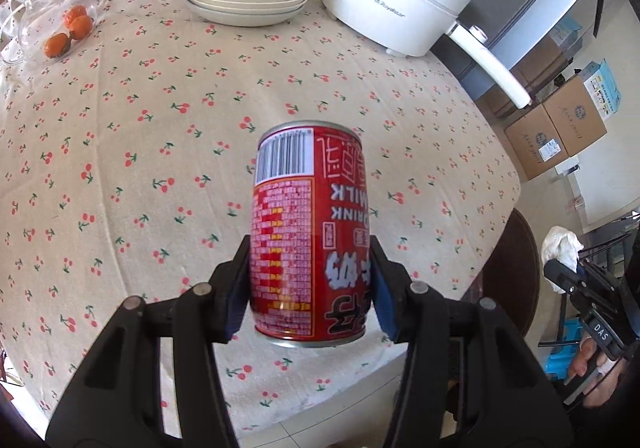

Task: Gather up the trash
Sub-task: 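Carry the red can and white tissue over the brown bin and open both tools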

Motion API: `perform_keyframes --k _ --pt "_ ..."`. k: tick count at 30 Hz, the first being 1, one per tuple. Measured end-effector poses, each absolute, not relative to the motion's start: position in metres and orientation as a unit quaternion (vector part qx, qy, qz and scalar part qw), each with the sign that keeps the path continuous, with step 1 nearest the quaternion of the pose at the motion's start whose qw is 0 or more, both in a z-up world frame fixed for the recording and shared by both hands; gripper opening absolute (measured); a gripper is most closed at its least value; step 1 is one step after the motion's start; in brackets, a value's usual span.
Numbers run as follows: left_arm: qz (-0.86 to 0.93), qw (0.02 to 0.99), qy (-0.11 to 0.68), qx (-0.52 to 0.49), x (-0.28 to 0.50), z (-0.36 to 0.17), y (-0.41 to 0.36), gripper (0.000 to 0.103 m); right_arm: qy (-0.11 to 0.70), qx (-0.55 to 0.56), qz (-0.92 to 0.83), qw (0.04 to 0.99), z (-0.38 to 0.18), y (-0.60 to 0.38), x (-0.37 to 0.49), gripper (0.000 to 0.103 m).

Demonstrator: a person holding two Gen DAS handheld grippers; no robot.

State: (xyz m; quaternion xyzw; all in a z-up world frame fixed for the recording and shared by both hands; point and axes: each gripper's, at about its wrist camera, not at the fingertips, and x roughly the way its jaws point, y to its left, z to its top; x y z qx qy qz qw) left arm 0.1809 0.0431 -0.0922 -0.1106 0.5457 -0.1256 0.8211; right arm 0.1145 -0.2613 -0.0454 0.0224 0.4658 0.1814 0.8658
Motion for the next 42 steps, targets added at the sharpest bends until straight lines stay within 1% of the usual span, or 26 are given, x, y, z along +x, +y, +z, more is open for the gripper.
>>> perform_keyframes --k 4,12,19,24,28,33,34,35,36,38,40,42 --pt "-0.161 0.82 0.541 -0.097 0.166 -0.085 0.01 0.054 0.463 0.049 0.153 0.871 -0.049 -0.291 0.097 0.016" --pt "-0.241 0.805 0.538 -0.063 0.15 -0.084 -0.076 0.054 0.479 0.066 0.095 0.87 -0.066 -0.358 0.07 0.017" --pt "-0.303 0.785 0.539 -0.022 0.142 -0.096 -0.149 0.054 0.501 0.087 0.052 0.859 -0.088 -0.409 0.055 0.017" --pt "-0.342 0.774 0.533 0.013 0.135 -0.112 -0.195 0.054 0.523 0.103 0.033 0.845 -0.103 -0.427 0.053 0.017" --pt "-0.361 0.765 0.531 0.04 0.132 -0.128 -0.223 0.054 0.528 0.108 0.026 0.842 -0.107 -0.433 0.053 0.017" --pt "-0.364 0.772 0.519 0.051 0.136 -0.134 -0.232 0.054 0.536 0.114 0.02 0.836 -0.112 -0.44 0.054 0.018" --pt "-0.366 0.771 0.519 0.051 0.137 -0.134 -0.232 0.055 0.537 0.115 0.019 0.836 -0.113 -0.441 0.054 0.018" --pt "-0.367 0.769 0.522 0.048 0.138 -0.134 -0.232 0.06 0.538 0.115 0.018 0.835 -0.114 -0.442 0.054 0.018" --pt "-0.364 0.771 0.521 0.044 0.139 -0.132 -0.231 0.07 0.539 0.115 0.017 0.834 -0.115 -0.442 0.054 0.018" --pt "-0.359 0.778 0.514 0.04 0.139 -0.126 -0.227 0.079 0.541 0.116 0.016 0.833 -0.116 -0.443 0.054 0.018" --pt "-0.355 0.783 0.509 0.04 0.139 -0.119 -0.223 0.08 0.543 0.119 0.014 0.831 -0.116 -0.444 0.053 0.018" --pt "-0.344 0.79 0.506 0.043 0.14 -0.113 -0.216 0.084 0.546 0.122 0.013 0.829 -0.116 -0.443 0.054 0.018"
